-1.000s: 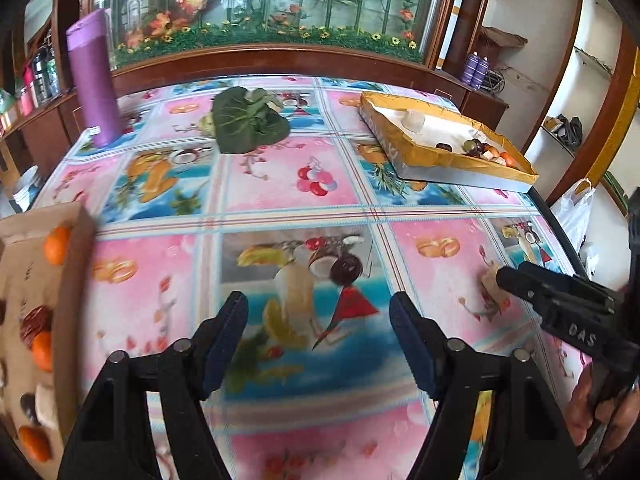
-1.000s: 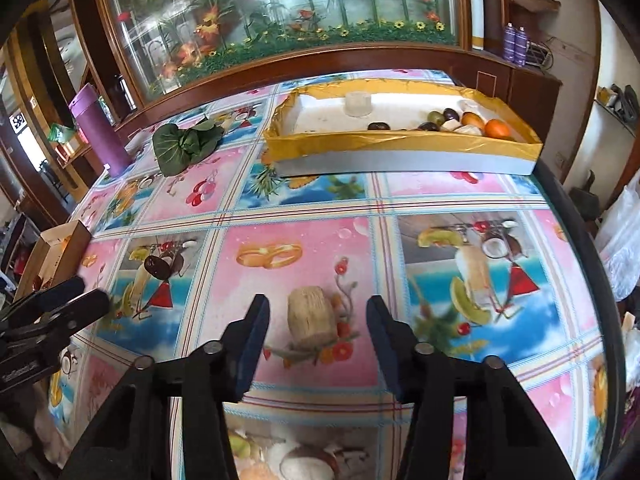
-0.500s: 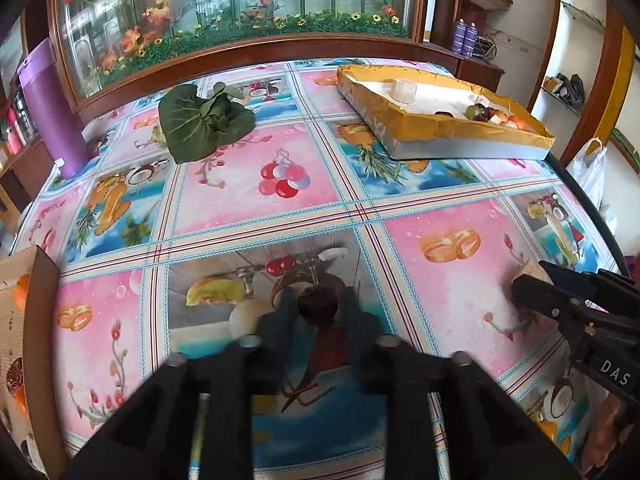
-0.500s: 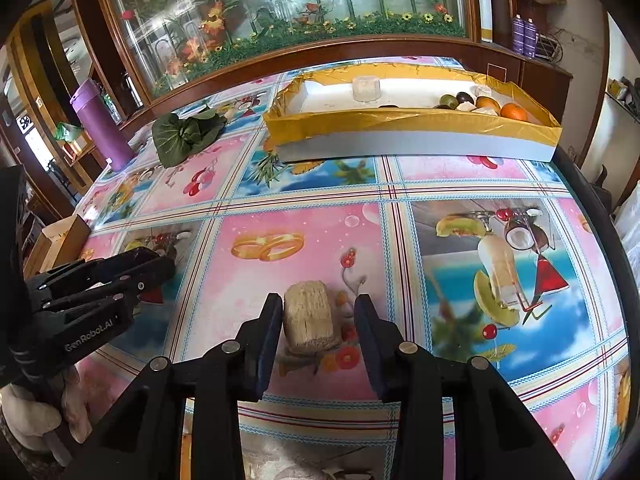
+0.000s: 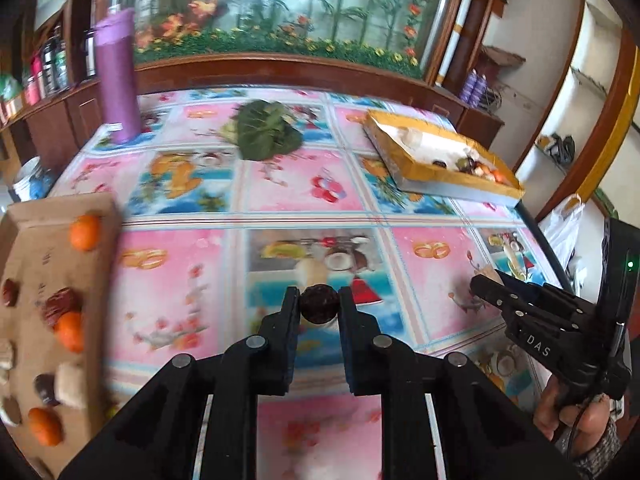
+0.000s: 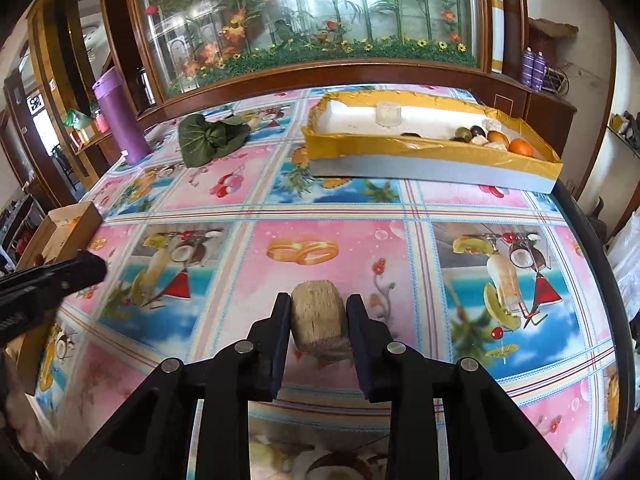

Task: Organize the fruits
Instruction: 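Grasp a beige wood chunk with the right tool while the left tool grasps a chestnut, then carry the wood chunk and chestnut over the cardboard box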

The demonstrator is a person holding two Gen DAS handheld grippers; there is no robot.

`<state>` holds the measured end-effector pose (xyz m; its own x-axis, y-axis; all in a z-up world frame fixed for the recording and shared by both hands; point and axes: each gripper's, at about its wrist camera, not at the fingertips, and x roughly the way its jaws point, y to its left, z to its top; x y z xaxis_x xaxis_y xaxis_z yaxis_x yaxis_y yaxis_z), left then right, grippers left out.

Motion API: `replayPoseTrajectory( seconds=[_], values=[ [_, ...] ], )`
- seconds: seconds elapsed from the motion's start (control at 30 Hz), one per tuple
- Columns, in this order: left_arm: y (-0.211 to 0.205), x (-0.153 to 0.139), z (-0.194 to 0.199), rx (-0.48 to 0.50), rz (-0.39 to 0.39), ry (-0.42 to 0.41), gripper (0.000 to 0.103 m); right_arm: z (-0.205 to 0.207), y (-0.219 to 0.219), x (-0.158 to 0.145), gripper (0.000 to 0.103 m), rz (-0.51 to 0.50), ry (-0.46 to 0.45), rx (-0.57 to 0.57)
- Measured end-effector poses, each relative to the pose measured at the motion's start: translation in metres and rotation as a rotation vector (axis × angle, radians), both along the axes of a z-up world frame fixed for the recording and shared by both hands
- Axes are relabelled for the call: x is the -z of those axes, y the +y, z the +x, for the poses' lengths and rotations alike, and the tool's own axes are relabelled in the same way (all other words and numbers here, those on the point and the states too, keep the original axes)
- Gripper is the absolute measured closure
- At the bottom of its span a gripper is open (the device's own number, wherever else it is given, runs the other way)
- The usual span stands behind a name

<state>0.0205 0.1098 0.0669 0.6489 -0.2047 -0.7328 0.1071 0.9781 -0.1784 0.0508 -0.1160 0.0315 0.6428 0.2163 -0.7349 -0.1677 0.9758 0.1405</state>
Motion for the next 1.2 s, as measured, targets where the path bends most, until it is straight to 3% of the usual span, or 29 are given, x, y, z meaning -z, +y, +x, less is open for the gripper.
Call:
replayPoseTrajectory(
  seconds=[0.23, 0.5, 0.73, 0.87, 1.2],
  values=[
    [0.096, -0.017, -0.036, -0.162, 0.080, -0.024, 0.085, -0.032, 0.060, -0.044, 0.073, 0.046, -0.054, -0.142],
    [0.195, 0.002, -0.061, -0.384, 0.149, 0.060, 0.085, -0.055, 0.179, -0.057, 0.072, 0.111, -0.024, -0.376],
    [0.226, 0.019, -0.070, -0.417, 0.135, 0.087, 0.085, -0.055, 0.271, -0.035, 0.072, 0.131, 0.053, -0.482],
    [0.233, 0.018, -0.070, -0.438, 0.144, 0.075, 0.085, -0.051, 0.293, -0.030, 0.072, 0.132, 0.061, -0.492],
    [0.252, 0.020, -0.074, -0.460, 0.062, 0.043, 0.081, -0.032, 0.344, -0.023, 0.072, 0.109, 0.088, -0.542]
  ],
)
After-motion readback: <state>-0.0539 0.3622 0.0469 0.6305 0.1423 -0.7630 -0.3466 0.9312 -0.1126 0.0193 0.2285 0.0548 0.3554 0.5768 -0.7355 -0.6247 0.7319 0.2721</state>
